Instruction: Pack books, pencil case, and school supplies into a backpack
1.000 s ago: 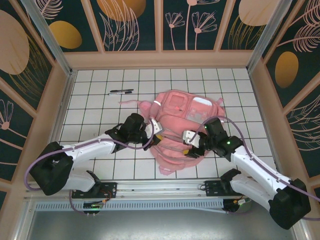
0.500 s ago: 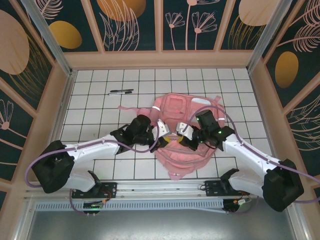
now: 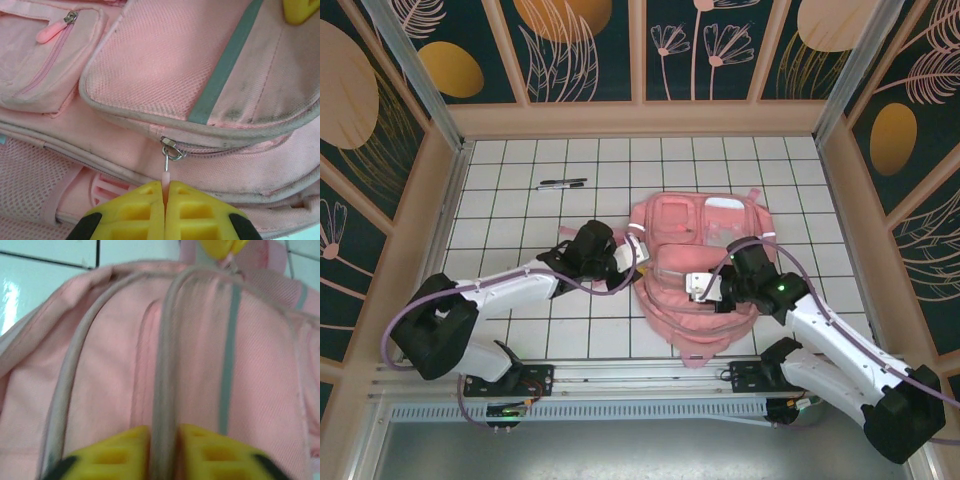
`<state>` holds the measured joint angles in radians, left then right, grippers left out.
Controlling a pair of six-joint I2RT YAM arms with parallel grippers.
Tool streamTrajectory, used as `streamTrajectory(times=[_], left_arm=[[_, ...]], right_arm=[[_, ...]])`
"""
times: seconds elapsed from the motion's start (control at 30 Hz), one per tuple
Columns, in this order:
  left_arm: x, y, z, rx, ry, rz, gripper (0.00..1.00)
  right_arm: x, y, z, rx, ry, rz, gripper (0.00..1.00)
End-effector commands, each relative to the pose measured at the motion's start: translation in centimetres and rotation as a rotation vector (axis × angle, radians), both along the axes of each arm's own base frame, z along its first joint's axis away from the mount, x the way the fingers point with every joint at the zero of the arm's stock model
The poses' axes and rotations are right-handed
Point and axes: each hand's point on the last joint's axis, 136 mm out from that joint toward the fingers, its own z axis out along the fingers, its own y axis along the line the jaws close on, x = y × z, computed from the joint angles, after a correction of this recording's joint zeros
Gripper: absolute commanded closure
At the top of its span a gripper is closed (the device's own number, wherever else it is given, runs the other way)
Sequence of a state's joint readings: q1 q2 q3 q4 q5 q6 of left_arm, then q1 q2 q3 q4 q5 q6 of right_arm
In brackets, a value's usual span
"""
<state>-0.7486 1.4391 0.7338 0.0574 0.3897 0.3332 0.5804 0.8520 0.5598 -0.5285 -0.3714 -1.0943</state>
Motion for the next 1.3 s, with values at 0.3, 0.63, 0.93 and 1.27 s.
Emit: streamTrajectory(times=[0.3,0.63,0.93,1.27], left_arm=[[-3.4,-6.0,5.2,-0.151,-0.026,-0.156,1.00],[-0.1,-3.2,3.2,-0.075,-0.063,-0.001,1.00],[4.7,-2.8,1.5,-0.023,-0.072,0.054,0.91],[9.8,2.8,13.4,-0.182,-0.163,0.538,0.11]], right_arm=[[0.9,4.4,2.7,0.176,0.158,-0.093,0.43],[-1.7,0.8,0.6,-0.012,0.053,0.046,1.00],[-1.0,2.6,3.9,0.148,0.054,0.013,0.91],[1.6,4.1,10.6,0.494,0.093,-0.156,0.47]])
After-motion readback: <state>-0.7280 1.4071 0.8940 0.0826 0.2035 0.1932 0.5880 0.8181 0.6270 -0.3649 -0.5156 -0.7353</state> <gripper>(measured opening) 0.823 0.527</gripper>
